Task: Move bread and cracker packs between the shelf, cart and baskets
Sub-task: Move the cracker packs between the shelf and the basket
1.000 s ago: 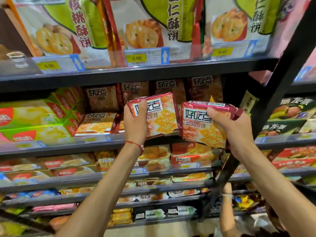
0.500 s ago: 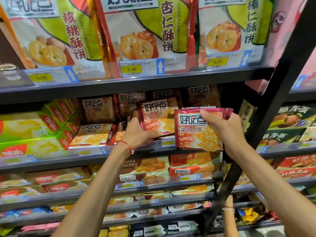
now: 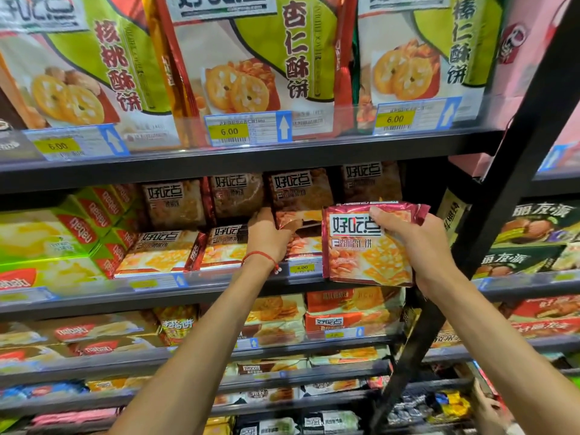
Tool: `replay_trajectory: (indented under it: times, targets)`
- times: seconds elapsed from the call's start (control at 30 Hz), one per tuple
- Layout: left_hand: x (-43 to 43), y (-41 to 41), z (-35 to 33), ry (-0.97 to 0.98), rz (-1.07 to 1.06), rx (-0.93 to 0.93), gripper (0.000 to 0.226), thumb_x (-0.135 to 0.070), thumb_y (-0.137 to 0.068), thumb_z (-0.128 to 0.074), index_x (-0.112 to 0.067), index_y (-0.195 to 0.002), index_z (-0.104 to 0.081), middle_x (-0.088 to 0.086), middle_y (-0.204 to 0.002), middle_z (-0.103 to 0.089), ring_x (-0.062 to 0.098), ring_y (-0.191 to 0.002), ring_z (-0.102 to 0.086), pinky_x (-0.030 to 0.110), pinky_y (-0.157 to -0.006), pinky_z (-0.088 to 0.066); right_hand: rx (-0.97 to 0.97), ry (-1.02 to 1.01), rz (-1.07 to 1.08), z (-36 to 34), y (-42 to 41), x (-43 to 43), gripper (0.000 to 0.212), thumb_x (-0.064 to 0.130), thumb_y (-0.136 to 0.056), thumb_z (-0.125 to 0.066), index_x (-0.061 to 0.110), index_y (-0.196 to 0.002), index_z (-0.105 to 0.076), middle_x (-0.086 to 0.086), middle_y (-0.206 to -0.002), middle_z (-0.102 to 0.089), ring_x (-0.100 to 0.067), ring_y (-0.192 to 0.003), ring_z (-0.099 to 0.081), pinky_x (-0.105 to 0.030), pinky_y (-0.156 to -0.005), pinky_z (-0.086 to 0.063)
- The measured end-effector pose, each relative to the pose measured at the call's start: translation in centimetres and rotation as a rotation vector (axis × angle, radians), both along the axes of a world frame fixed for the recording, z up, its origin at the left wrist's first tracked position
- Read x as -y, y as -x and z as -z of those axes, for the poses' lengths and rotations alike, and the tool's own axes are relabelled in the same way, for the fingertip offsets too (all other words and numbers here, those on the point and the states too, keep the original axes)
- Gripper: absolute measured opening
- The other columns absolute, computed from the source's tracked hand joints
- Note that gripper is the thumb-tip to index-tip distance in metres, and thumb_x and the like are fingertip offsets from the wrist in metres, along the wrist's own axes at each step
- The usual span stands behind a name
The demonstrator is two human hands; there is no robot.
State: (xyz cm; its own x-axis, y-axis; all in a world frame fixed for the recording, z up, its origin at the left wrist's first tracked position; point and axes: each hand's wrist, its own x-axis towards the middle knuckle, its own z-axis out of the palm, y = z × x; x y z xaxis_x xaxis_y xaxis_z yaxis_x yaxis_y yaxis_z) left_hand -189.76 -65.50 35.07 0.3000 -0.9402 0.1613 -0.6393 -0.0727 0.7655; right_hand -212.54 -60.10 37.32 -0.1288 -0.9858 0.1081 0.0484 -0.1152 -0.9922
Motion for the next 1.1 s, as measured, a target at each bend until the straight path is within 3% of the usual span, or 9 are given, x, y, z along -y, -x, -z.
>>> replay_trajectory:
  times: [0.17,0.3,0.37,0.47,0.63,0.73,0.9,1.0,1.1]
  targets:
    - [-2.0,0.4,0.2,0.188,-0.086,0.099,0.051,-0.036,-0.098,-0.064,0.0,-0.133,-0.055,0.02,-0.137,-0.055,0.033,-0.134,-0.046,0.045,-0.109,-0.044,0.007,-0.01,-0.043,-0.1,0.1,0.0,0.027,0.031,-0.09,-0.079,0.012,-0.108,-0.07,-0.003,-0.096,-0.081,-0.022,-0.087,-0.08,-0.034,-0.074,-0.062]
    - [-5.6,1.3,-0.3,0.216,0.307,-0.265,0.05,-0.047,-0.097,-0.059,-0.019,-0.137,-0.058,-0.006,-0.126,-0.066,0.003,-0.113,-0.063,0.031,-0.1,-0.054,0.08,-0.057,-0.081,-0.3,0.0,0.0,0.039,0.034,-0.089,-0.079,0.01,-0.119,-0.067,-0.005,-0.104,-0.08,-0.024,-0.094,-0.079,-0.042,-0.084,-0.061]
    - [-6.3,2.3,-0.2,0.085,0.491,-0.412,0.048,-0.037,-0.094,-0.068,-0.025,-0.138,-0.054,-0.009,-0.125,-0.069,0.005,-0.112,-0.066,0.032,-0.097,-0.056,0.127,-0.067,-0.109,-0.4,-0.2,-0.1,0.041,0.032,-0.09,-0.078,0.008,-0.122,-0.068,-0.008,-0.107,-0.08,-0.027,-0.096,-0.078,-0.044,-0.086,-0.061]
    - [-5.9,3.5,0.3,0.122,0.481,-0.472,0.049,-0.02,-0.093,-0.074,-0.025,-0.135,-0.05,-0.003,-0.123,-0.071,0.012,-0.111,-0.069,0.039,-0.097,-0.057,0.167,-0.072,-0.131,-0.7,-0.5,-0.2,0.043,0.031,-0.09,-0.079,0.007,-0.124,-0.068,-0.01,-0.109,-0.079,-0.029,-0.099,-0.078,-0.046,-0.09,-0.061]
    - [-5.3,5.2,0.4,0.187,0.366,-0.645,0.038,-0.015,-0.095,-0.07,-0.014,-0.128,-0.051,0.001,-0.118,-0.072,0.012,-0.105,-0.072,0.035,-0.092,-0.059,-0.109,-0.038,-0.073,-0.1,1.0,-0.3,0.076,0.04,-0.069,-0.091,0.024,-0.134,-0.056,0.005,-0.121,-0.073,-0.006,-0.101,-0.075,-0.03,-0.085,-0.061]
    - [-5.1,6.4,0.4,0.201,0.354,-0.678,0.035,-0.015,-0.095,-0.07,-0.017,-0.125,-0.051,0.002,-0.118,-0.072,0.011,-0.105,-0.072,0.032,-0.091,-0.058,-0.288,0.01,-0.023,1.1,1.5,-0.7,0.068,0.038,-0.076,-0.089,0.029,-0.134,-0.054,0.012,-0.12,-0.071,-0.001,-0.104,-0.071,-0.029,-0.089,-0.058]
    - [-3.8,7.6,-0.2,0.213,0.382,-0.452,0.046,-0.022,-0.092,-0.075,-0.03,-0.131,-0.051,-0.017,-0.122,-0.065,-0.001,-0.105,-0.066,0.033,-0.101,-0.053,-0.3,0.148,0.141,1.8,2.5,1.3,0.051,0.027,-0.09,-0.082,0.027,-0.132,-0.054,0.01,-0.119,-0.07,-0.001,-0.108,-0.068,-0.029,-0.095,-0.056]
    - [-2.8,7.5,-0.4,0.156,0.36,-0.27,0.068,-0.023,-0.095,-0.07,-0.015,-0.154,-0.037,-0.001,-0.146,-0.049,0.013,-0.128,-0.055,0.035,-0.108,-0.048,-0.352,0.096,0.229,1.8,3.1,3.9,0.058,0.03,-0.091,-0.081,0.021,-0.138,-0.048,0.003,-0.128,-0.066,-0.012,-0.119,-0.063,-0.038,-0.105,-0.05]
    - [-2.7,7.0,0.0,0.187,0.402,-0.033,0.054,-0.024,-0.098,-0.065,-0.018,-0.148,-0.046,-0.002,-0.134,-0.052,0.015,-0.127,-0.052,0.038,-0.109,-0.046,-0.399,0.025,0.288,1.6,3.4,6.1,0.055,0.013,-0.091,-0.078,0.011,-0.138,-0.048,0.004,-0.118,-0.065,-0.005,-0.112,-0.063,-0.031,-0.1,-0.048]
